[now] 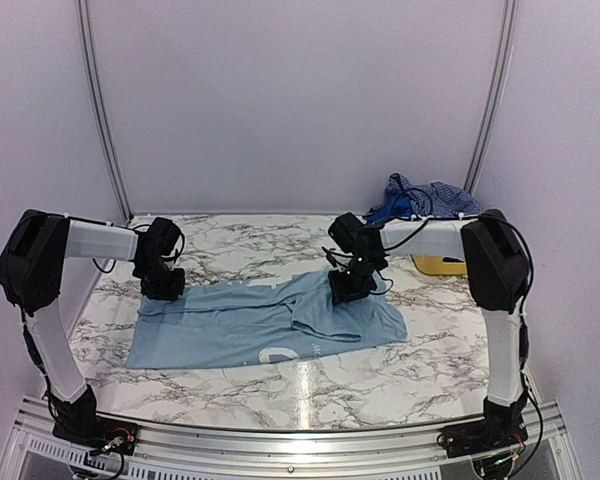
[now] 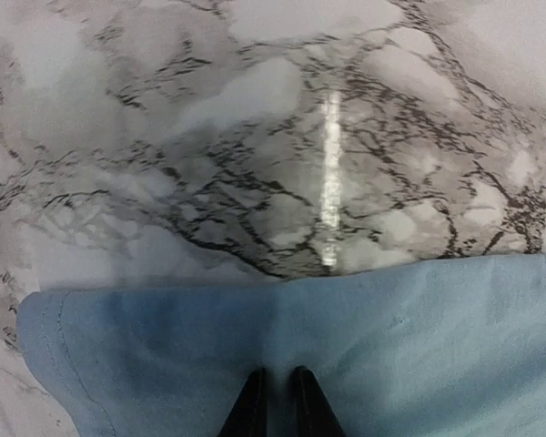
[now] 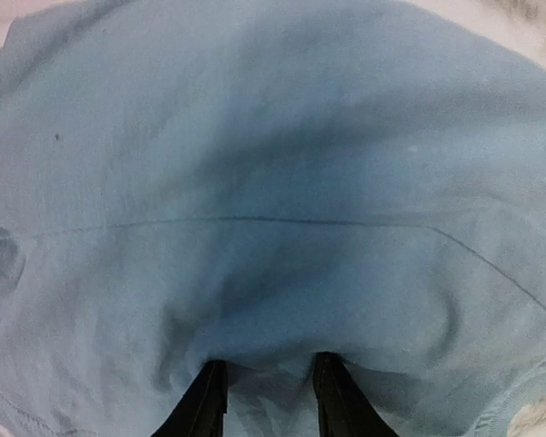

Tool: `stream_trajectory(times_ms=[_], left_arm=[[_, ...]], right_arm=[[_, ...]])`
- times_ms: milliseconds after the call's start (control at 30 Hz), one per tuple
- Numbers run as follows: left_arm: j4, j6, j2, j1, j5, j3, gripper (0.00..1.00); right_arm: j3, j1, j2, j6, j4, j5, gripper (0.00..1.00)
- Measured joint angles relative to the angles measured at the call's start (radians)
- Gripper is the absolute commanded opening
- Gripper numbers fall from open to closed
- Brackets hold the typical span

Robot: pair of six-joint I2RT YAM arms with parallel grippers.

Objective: Fold and stack the mixed laundry pile
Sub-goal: Rotate the rectangle-folded T-shirt at the center of the board.

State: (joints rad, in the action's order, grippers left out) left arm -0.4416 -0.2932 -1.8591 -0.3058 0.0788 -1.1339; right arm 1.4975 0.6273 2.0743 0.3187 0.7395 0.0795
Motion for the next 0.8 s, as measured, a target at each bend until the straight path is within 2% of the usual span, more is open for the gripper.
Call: stream_trajectory(times_ms=[100,267,333,400,567,667,800], left_arm=[[0.006,-0.047,0.039,0.021,0.033,0.053,0.12],[-0.002,-0.114,0.175,0.039,0.045,0.204,0.14],[-0.029,-0.126,0.238,0.033,0.05,0.26,0.15],[-0.061,-0.13,0.287,0.027,0.056,0.281,0.16],[-0.078,-0.103,0.341,-0.007,0.071,0.23,0.14],[-0.075,-0.064,0.322,-0.055,0.071,0.165,0.11],[-0.062,-0.016,0.241,-0.126,0.087,0.111,0.1]], right_arm=[[0.205,-0.014,0.14,-0.042,-0.001,-0.065,0.35],[0.805,-0.032,0.498,-0.117,0.071,-0.156,0.39],[0.936,-0.035,0.565,-0.14,0.081,-0.167,0.4],[0.897,-0.036,0.522,-0.148,0.081,-0.166,0.41],[0.519,-0.034,0.2,-0.127,0.011,-0.077,0.4],[0.441,-0.022,0.085,-0.097,-0.017,-0.026,0.37],[0.41,0.006,0.087,-0.06,-0.051,0.011,0.35]])
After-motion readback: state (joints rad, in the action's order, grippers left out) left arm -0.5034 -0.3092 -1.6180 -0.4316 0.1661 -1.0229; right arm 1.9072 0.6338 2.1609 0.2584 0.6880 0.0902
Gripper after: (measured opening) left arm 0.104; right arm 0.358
